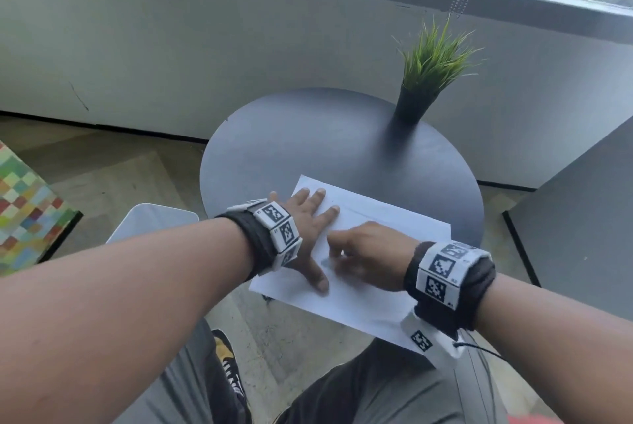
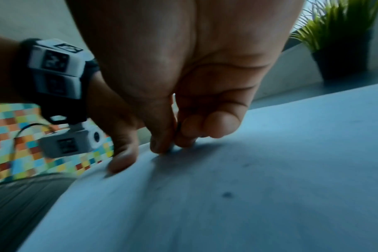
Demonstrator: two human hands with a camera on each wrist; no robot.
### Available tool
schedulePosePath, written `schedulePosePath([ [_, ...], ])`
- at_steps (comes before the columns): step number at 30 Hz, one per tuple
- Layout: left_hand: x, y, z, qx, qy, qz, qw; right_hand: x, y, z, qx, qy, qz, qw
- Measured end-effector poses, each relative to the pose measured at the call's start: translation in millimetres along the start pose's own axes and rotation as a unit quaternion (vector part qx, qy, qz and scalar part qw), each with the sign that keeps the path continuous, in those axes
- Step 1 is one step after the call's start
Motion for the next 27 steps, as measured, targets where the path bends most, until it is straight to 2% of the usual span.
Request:
schedulePosePath([
  [3, -4, -1, 3, -0.001, 0.007, 0.003, 1.0, -5, 24, -50, 0.018, -0.12, -0.07, 0.99],
  [4, -6, 0, 3, 0.0, 0.009, 0.004, 1.0, -4, 27, -58, 0.034, -0.139, -0.085, 0.986],
  [6, -8, 1, 4, 0.0, 0.013, 0.008, 1.0, -4, 20, -35, 0.06, -0.077, -0.077, 0.992],
  [8, -10, 0, 4, -0.002, 0.017, 0.011, 1.0, 2, -1, 8, 0.047, 0.018, -0.021, 0.999],
  [9, -10, 0, 4, -0.003, 0.017, 0.011, 1.0, 5, -6, 12, 0.04, 0.042, -0.004, 0.998],
  [10, -10, -1, 4, -0.004, 0.017, 0.01, 1.0, 4, -1, 7, 0.033, 0.025, -0.008, 0.999],
  [13, -10, -1, 4, 0.0, 0.018, 0.006, 1.0, -5, 22, -38, 0.044, -0.085, -0.088, 0.991],
  [14, -10, -2, 4, 0.002, 0.019, 0.006, 1.0, -4, 24, -37, 0.052, -0.092, -0.093, 0.99],
  [16, -12, -2, 4, 0.004, 0.02, 0.004, 1.0, 0, 13, -9, 0.063, -0.035, -0.057, 0.996],
  [18, -11, -2, 4, 0.002, 0.019, 0.0, 1.0, 11, -6, 21, 0.044, 0.042, 0.022, 0.998],
  [19, -11, -1, 3, 0.0, 0.019, -0.001, 1.0, 14, -7, 16, 0.036, 0.045, 0.037, 0.998],
  [20, -11, -1, 3, -0.001, 0.019, -0.002, 1.0, 13, -1, 1, 0.033, 0.014, 0.026, 0.999],
  [23, -11, 1, 4, -0.002, 0.02, -0.006, 1.0, 12, 23, -51, 0.057, -0.108, -0.067, 0.99],
  [25, -12, 2, 3, -0.007, 0.023, -0.004, 1.0, 18, 18, -40, 0.063, -0.095, -0.071, 0.991],
  [27, -13, 3, 3, -0.017, 0.025, 0.004, 1.0, 25, -2, -3, 0.062, -0.021, -0.014, 0.998],
])
Point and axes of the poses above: each hand's wrist, its own x-axis away from the middle knuckle, its own y-axis out of the back of the hand, z = x × y, the point moved 7 cm from there along -x, towards the middle knuckle, and after that the axes turned 8 degrees about -z, right-handed, at the moved point
